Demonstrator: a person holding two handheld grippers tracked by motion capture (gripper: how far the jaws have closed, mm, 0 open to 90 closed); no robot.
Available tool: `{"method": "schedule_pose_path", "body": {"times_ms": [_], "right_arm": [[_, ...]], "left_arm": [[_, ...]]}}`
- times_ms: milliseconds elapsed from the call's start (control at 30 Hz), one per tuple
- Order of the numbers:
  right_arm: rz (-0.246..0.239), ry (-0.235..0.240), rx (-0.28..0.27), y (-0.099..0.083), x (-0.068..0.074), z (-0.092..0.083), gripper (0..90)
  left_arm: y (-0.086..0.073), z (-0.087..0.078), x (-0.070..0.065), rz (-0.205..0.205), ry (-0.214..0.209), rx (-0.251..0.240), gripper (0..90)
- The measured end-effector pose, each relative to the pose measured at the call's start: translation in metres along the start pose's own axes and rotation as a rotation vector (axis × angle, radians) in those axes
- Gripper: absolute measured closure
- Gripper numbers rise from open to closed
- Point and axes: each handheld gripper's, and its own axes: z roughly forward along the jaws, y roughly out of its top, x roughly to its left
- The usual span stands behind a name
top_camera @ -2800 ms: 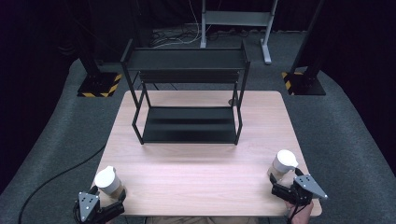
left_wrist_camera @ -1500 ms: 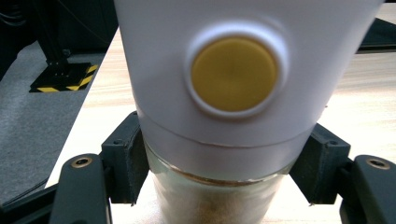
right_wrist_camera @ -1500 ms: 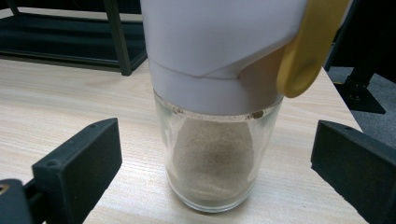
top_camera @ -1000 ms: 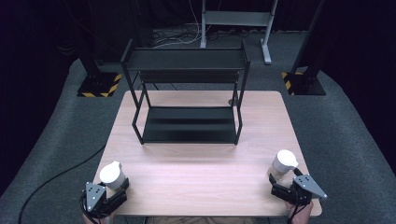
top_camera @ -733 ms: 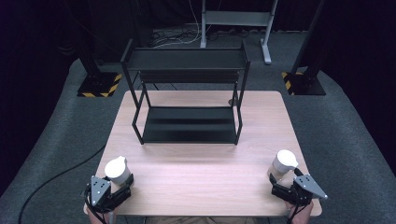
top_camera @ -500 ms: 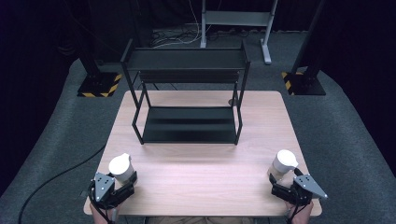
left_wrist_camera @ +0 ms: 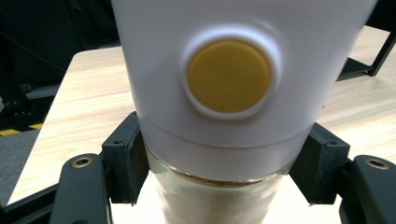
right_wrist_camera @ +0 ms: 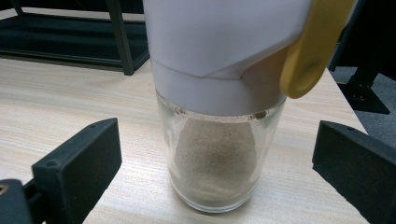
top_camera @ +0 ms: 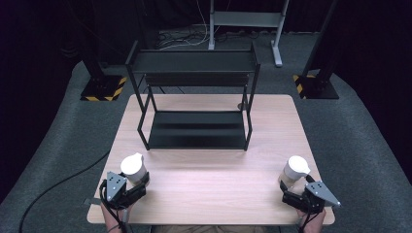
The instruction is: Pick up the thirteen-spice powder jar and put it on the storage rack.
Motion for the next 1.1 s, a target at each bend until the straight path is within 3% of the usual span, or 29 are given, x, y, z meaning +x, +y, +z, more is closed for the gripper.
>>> {"method": "schedule_pose_path", "body": {"times_ms": [1100], "right_arm": [[-0.005, -0.004, 0.006, 0.001, 0.001, 0.001, 0.8]], "left_arm": [[0.02, 0.032, 0.0, 0.026, -0.072, -0.021, 30.1]]}}
